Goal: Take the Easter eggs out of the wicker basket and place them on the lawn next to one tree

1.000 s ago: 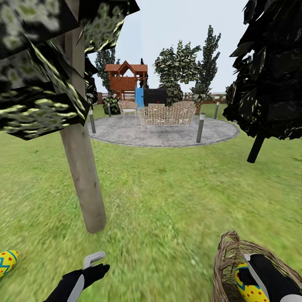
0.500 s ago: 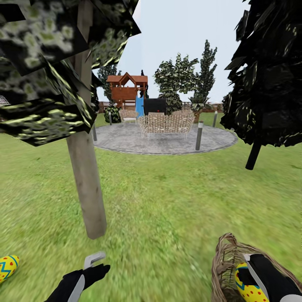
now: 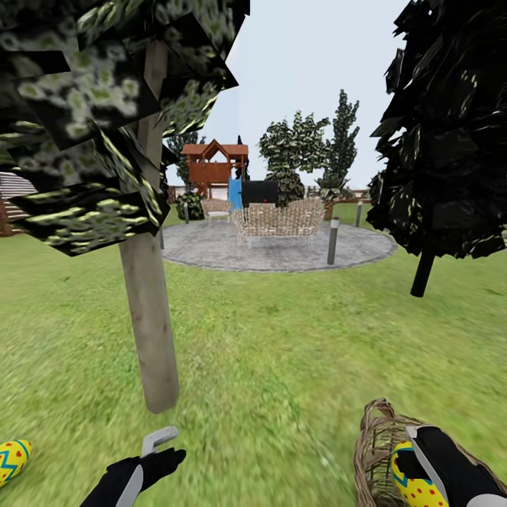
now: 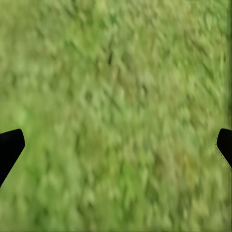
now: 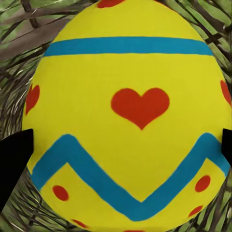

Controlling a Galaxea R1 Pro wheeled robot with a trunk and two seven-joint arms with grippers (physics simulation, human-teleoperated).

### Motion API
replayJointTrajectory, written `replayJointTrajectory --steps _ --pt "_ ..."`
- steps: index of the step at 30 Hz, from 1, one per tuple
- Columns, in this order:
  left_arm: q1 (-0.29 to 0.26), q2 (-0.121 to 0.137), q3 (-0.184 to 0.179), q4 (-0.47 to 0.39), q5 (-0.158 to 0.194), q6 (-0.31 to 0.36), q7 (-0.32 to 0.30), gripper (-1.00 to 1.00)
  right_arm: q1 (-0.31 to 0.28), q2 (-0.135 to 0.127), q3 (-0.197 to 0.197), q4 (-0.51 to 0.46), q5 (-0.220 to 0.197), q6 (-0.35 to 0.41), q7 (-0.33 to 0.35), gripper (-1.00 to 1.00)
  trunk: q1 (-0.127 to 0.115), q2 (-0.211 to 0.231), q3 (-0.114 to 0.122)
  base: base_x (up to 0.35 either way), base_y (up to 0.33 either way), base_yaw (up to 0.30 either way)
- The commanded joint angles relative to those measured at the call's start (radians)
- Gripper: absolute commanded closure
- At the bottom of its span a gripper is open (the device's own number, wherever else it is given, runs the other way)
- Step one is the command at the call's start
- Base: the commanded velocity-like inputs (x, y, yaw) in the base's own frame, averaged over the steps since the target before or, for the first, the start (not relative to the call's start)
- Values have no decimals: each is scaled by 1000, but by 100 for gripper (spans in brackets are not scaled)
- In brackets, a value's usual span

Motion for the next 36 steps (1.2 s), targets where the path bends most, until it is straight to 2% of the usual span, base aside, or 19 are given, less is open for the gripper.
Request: replayJointTrajectory --steps 1,8,14,22,31,36 --pt "0 -4 4 -1 7 7 -3 -100 0 0 0 -1 -1 5 -1 100 -1 0 3 0 0 0" --pt "0 -13 4 0 5 7 -3 -100 0 2 0 -1 -1 5 -1 100 -4 1 30 0 0 0" --pt "0 -23 4 0 5 7 -3 -100 0 9 0 -1 -1 5 -3 100 -27 43 49 0 0 0" --pt "0 -25 4 3 5 7 -6 -100 0 9 0 -1 -1 5 -2 100 -57 99 74 0 149 0" --pt "0 -27 4 17 5 7 -6 -100 0 9 -1 -1 -1 5 -3 100 -92 162 102 -2 8 0" --pt "0 -27 4 18 5 -8 -6 -100 0 9 -1 13 -1 3 -2 100 -111 197 118 -243 56 0"
